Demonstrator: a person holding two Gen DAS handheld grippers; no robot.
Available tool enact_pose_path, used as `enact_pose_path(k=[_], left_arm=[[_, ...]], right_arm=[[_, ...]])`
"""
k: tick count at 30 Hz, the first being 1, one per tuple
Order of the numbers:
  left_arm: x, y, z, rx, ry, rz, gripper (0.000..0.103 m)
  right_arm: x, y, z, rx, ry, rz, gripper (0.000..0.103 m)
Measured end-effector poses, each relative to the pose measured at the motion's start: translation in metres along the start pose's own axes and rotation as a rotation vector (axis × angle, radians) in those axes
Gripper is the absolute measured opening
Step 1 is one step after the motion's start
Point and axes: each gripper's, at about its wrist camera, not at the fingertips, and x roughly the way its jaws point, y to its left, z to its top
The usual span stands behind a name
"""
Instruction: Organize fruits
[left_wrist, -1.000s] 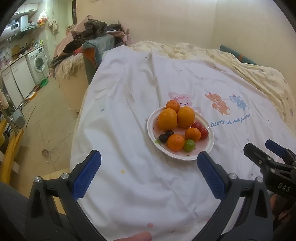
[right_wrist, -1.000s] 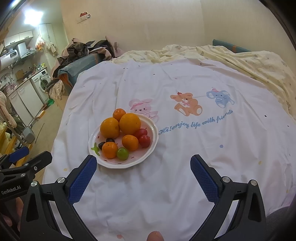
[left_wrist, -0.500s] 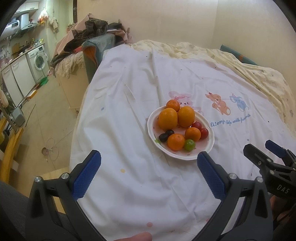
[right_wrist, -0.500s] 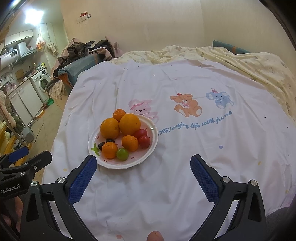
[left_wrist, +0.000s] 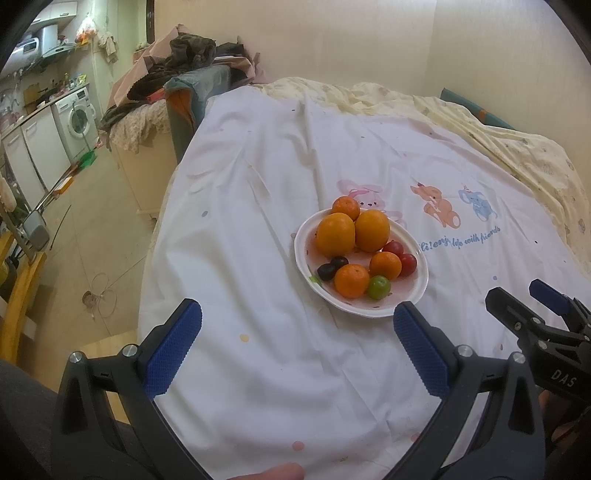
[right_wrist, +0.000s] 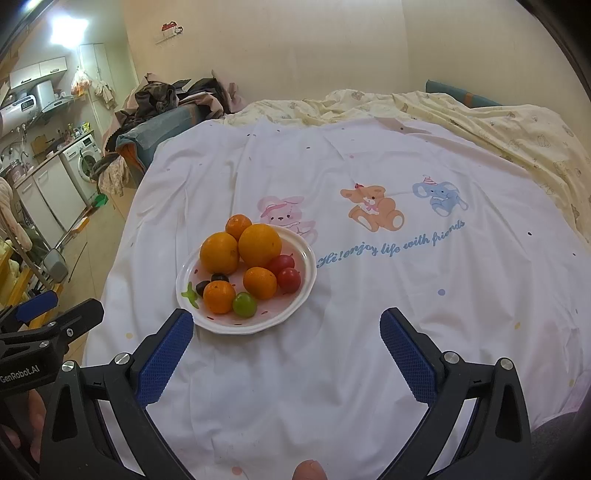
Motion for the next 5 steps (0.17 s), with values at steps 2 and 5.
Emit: enact_pose_path(k=[2,5], left_arm=[[0.0001,0.0001,0.0001,0.000,0.001,-0.002,0.102],[-0.0003,-0.0006,-0.0018,0.002,0.001,0.006,0.102]], right_arm=[[0.0000,-0.0001,0.0000,-0.001,0.001,0.000,0.103],[-0.0020,0.0008,0.0008,-0.003,-0.010,0.005,0.103]])
